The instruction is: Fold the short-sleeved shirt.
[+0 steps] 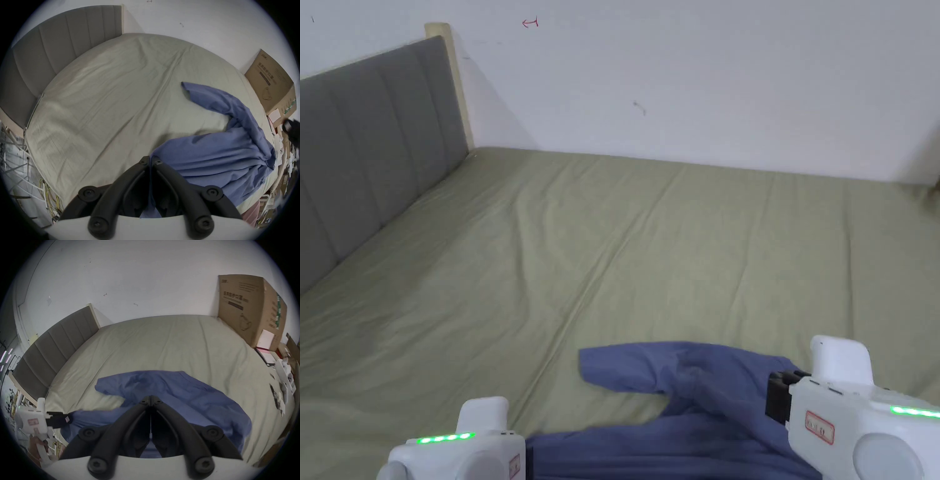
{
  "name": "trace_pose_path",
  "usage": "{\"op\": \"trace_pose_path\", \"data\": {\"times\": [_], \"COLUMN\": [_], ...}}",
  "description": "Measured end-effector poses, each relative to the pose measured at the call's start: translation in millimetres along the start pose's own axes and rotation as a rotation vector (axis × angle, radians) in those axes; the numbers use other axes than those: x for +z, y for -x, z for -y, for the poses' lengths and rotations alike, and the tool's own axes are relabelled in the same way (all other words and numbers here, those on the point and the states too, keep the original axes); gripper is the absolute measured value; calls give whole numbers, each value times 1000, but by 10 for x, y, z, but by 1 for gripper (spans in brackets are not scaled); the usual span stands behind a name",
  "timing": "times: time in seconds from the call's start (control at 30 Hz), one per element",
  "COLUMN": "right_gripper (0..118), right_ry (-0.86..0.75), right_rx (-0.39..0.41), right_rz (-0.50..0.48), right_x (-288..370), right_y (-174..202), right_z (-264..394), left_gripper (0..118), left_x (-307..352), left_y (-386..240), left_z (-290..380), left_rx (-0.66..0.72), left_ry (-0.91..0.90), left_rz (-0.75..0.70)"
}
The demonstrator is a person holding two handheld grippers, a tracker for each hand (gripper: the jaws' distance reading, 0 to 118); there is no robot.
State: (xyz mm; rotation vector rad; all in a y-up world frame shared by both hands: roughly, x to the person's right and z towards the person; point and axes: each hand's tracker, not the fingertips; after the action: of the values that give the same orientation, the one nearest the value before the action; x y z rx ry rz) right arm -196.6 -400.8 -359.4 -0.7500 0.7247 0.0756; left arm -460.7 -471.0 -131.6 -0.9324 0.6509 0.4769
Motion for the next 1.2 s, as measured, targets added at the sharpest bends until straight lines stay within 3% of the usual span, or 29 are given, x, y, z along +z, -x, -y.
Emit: {"op": "trace_pose_path", "data": {"times": [0.07,0.1,0.13,0.17,0.2,0.23,0.37,0.57,0.6,0.7,0.73,0.8,0.87,0.9,1.03,1.2], "right_gripper": [4,15,37,75,93,95,95,95,94,90,83,50,10,4,5,5], "right_ry": [19,69,103,112,142,196,337,513,471,490,483,462,457,461,456,316], "right_rx": [-4,18,60,95,120,146,142,336,362,319,298,289,316,314,243,149], "right_rz": [-59,-66,-72,-79,-58,-50,-3,-3,28,-8,-13,-1,3,7,-21,-33], "right_x": [-262,-415,-589,-803,-1028,-1280,-2072,-2655,-2657,-2603,-2555,-2462,-2408,-2386,-2257,-1594], "right_y": [-3,13,39,58,72,77,81,269,279,217,202,200,193,180,61,-201], "right_z": [-247,-360,-463,-556,-622,-675,-822,-530,-536,-637,-660,-674,-669,-673,-721,-1130], "left_gripper": [0,0,0,0,0,0,0,0,0,0,0,0,0,0,0,0], "left_x": [96,128,164,179,194,206,210,74,73,84,86,96,108,129,261,513], "left_y": [-40,-64,-88,-106,-110,-124,-167,-136,-119,-70,-47,-42,-44,-57,-115,-194], "left_z": [-32,-48,-64,-85,-103,-117,-182,-213,-215,-206,-204,-195,-187,-184,-205,-383], "left_rx": [-16,-30,-35,-32,-32,-30,-35,-7,-6,12,22,30,30,25,-6,-52], "left_ry": [-18,-28,-38,-41,-40,-45,-54,-23,-19,-19,-22,-19,-20,-17,-39,-112], "left_rz": [1,-1,-2,-2,-1,1,-2,3,3,13,18,16,10,7,-3,-17]}}
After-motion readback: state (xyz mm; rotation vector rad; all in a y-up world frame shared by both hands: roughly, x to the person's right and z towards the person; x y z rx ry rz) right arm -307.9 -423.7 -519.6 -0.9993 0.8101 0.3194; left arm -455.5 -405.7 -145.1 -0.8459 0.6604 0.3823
